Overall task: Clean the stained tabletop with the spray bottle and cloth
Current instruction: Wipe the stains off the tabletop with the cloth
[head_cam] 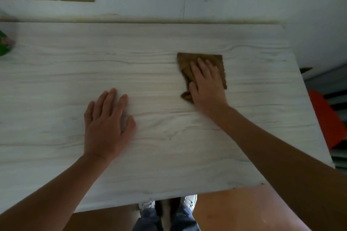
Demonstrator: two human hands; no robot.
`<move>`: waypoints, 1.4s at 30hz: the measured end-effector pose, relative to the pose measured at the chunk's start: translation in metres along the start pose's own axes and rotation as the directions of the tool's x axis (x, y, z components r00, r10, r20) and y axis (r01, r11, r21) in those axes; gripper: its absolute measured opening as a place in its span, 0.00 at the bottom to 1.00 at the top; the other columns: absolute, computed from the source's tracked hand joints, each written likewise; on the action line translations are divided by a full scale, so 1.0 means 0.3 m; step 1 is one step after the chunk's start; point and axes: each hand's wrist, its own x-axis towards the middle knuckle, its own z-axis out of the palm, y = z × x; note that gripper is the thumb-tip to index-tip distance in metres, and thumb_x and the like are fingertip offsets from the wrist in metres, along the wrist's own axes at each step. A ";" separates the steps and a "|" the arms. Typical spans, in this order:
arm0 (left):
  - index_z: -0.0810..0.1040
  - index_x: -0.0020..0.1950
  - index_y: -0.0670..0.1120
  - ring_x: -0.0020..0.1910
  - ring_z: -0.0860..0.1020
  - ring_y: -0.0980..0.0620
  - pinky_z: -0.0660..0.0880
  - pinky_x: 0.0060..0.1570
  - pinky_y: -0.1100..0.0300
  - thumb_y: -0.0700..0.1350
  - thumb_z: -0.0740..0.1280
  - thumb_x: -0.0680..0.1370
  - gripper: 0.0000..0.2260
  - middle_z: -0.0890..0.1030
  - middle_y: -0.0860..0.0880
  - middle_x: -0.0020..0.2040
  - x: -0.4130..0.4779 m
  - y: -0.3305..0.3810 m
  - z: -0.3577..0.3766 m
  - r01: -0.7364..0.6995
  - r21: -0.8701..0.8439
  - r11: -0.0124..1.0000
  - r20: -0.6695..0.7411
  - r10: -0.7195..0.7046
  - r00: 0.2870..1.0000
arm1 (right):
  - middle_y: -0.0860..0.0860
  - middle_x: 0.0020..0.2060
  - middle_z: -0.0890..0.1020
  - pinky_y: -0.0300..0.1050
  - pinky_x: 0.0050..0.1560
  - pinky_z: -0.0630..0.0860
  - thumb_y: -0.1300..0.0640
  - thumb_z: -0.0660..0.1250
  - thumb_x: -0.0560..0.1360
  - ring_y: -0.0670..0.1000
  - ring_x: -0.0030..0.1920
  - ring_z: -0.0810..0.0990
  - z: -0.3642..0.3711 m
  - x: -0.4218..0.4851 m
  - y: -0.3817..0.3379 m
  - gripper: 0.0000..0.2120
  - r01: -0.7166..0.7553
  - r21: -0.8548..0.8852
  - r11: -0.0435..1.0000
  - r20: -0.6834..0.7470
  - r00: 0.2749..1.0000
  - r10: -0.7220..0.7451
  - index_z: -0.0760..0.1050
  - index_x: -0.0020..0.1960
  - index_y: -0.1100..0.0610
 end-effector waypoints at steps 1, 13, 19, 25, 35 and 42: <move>0.71 0.77 0.47 0.79 0.64 0.39 0.58 0.77 0.40 0.57 0.56 0.79 0.29 0.67 0.42 0.79 -0.003 0.000 -0.001 -0.004 0.001 1.000 0.002 0.004 1.000 | 0.58 0.78 0.65 0.60 0.79 0.53 0.49 0.52 0.78 0.61 0.78 0.60 0.015 -0.078 -0.064 0.30 0.092 0.025 0.995 0.009 0.996 -0.092 0.64 0.78 0.58; 0.69 0.77 0.47 0.79 0.62 0.40 0.57 0.77 0.40 0.57 0.55 0.79 0.29 0.66 0.41 0.79 -0.009 0.000 0.003 -0.013 -0.019 1.000 -0.003 0.013 1.000 | 0.62 0.74 0.70 0.56 0.74 0.65 0.52 0.55 0.78 0.62 0.74 0.67 -0.052 -0.141 0.275 0.27 0.044 -0.093 0.995 -0.043 0.998 -0.048 0.68 0.75 0.62; 0.70 0.76 0.47 0.78 0.62 0.40 0.56 0.77 0.41 0.58 0.56 0.78 0.29 0.67 0.41 0.79 -0.013 0.003 0.002 -0.014 -0.038 0.999 -0.024 0.013 1.000 | 0.59 0.79 0.61 0.55 0.80 0.50 0.47 0.48 0.79 0.61 0.79 0.57 -0.078 -0.121 0.311 0.32 -0.297 -0.001 0.955 -0.037 0.954 0.297 0.60 0.79 0.58; 0.69 0.77 0.47 0.79 0.61 0.41 0.55 0.77 0.42 0.58 0.55 0.78 0.29 0.66 0.42 0.79 -0.015 0.001 0.002 -0.014 -0.042 0.999 -0.012 0.013 1.000 | 0.57 0.78 0.65 0.60 0.79 0.52 0.48 0.51 0.78 0.60 0.79 0.59 0.031 -0.447 -0.063 0.31 -0.066 0.086 0.994 0.007 0.998 0.066 0.64 0.78 0.57; 0.71 0.74 0.45 0.76 0.65 0.38 0.61 0.72 0.41 0.55 0.56 0.78 0.26 0.68 0.40 0.77 -0.082 0.131 -0.028 -0.125 -0.085 0.989 0.039 0.128 0.991 | 0.50 0.80 0.59 0.54 0.81 0.50 0.49 0.53 0.83 0.52 0.81 0.52 0.059 -0.741 -0.117 0.27 -0.009 0.098 0.995 0.041 0.999 0.005 0.58 0.81 0.51; 0.72 0.74 0.45 0.75 0.67 0.38 0.63 0.73 0.40 0.55 0.57 0.79 0.26 0.70 0.41 0.76 -0.166 0.420 0.025 -0.278 -0.165 0.946 0.096 0.296 0.950 | 0.50 0.82 0.53 0.52 0.80 0.47 0.47 0.51 0.85 0.51 0.81 0.47 -0.041 -0.836 0.246 0.28 -0.290 -0.014 0.957 0.037 0.956 0.290 0.50 0.82 0.50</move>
